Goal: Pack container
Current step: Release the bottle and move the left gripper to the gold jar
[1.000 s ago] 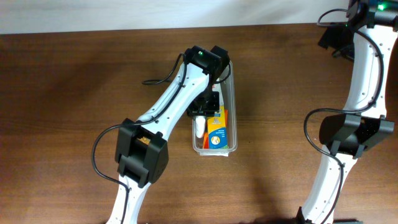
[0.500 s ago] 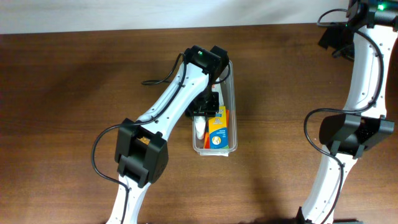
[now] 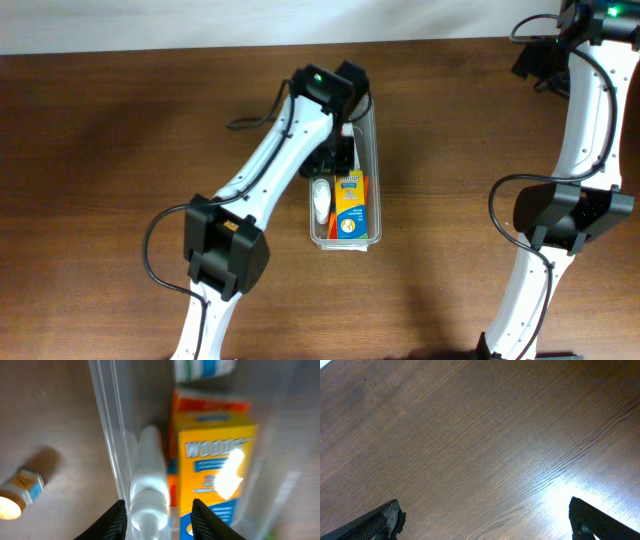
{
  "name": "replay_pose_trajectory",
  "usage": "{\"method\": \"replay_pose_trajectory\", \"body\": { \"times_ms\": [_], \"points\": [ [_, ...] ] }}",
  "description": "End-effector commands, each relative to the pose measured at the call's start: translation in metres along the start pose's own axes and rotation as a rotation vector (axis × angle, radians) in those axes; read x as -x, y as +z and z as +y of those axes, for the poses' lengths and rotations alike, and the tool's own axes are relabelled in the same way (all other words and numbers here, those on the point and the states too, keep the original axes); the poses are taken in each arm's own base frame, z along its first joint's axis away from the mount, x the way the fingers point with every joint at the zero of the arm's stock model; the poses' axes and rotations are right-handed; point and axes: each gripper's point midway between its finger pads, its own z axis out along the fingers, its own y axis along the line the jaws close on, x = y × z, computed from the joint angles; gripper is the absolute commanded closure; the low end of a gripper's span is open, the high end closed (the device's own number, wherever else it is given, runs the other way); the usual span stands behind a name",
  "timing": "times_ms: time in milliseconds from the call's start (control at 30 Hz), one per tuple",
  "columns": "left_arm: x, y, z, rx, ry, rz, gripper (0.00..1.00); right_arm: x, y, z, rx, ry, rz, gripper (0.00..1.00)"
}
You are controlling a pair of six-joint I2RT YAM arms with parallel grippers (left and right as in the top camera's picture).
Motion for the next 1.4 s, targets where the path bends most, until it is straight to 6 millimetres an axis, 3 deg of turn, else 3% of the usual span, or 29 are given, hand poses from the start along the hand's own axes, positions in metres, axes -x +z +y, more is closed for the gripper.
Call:
{"method": "replay_pose_trajectory", "body": {
  "times_ms": [0,100,200,267,400,467,500,667,800,967,1067,1167,1367],
  "points": [
    [0.025,-0.034,0.002,-0.055,0.027,-0.117,0.54,0.004,-0.001,-0.002,-0.013,0.007,-0.017,0.02],
    [0.037,-0.056,0.009,-0.073,0.008,-0.181,0.51,0.004,-0.001,-0.002,-0.013,0.007,-0.017,0.02],
    [0.037,-0.07,0.041,0.022,-0.032,-0.201,0.47,0.004,0.0,-0.002,-0.013,0.007,-0.017,0.02],
    [0.042,-0.081,0.054,0.025,-0.02,-0.229,0.41,0.004,-0.001,-0.002,-0.013,0.007,-0.017,0.01],
    [0.047,-0.102,0.083,0.017,-0.08,-0.273,0.4,0.004,0.0,-0.002,-0.013,0.007,-0.017,0.02],
    [0.047,-0.114,0.097,0.017,-0.067,-0.3,0.34,0.004,0.0,-0.002,-0.013,0.007,-0.017,0.02],
    [0.046,-0.126,0.107,0.012,-0.041,-0.324,0.24,0.004,-0.001,-0.002,-0.013,0.007,-0.017,0.02],
    [0.016,-0.168,0.148,0.033,-0.04,-0.389,0.13,0.004,0.0,-0.002,-0.013,0.007,-0.017,0.02],
    [-0.033,-0.179,0.2,0.088,-0.153,-0.37,0.13,0.004,0.0,-0.002,-0.013,0.007,-0.017,0.02],
    [-0.096,-0.153,0.237,0.102,-0.266,-0.258,0.13,0.004,0.0,-0.002,-0.013,0.007,-0.017,0.02],
    [-0.115,-0.126,0.241,0.108,-0.275,-0.181,0.13,0.004,0.0,-0.002,-0.013,0.007,-0.017,0.02],
    [-0.119,-0.098,0.236,0.1,-0.26,-0.113,0.13,0.004,0.0,-0.002,-0.013,0.007,-0.017,0.02],
    [-0.1,-0.037,0.211,-0.011,-0.221,-0.11,0.13,0.004,0.0,-0.002,-0.013,0.007,-0.017,0.02]
  ]
}}
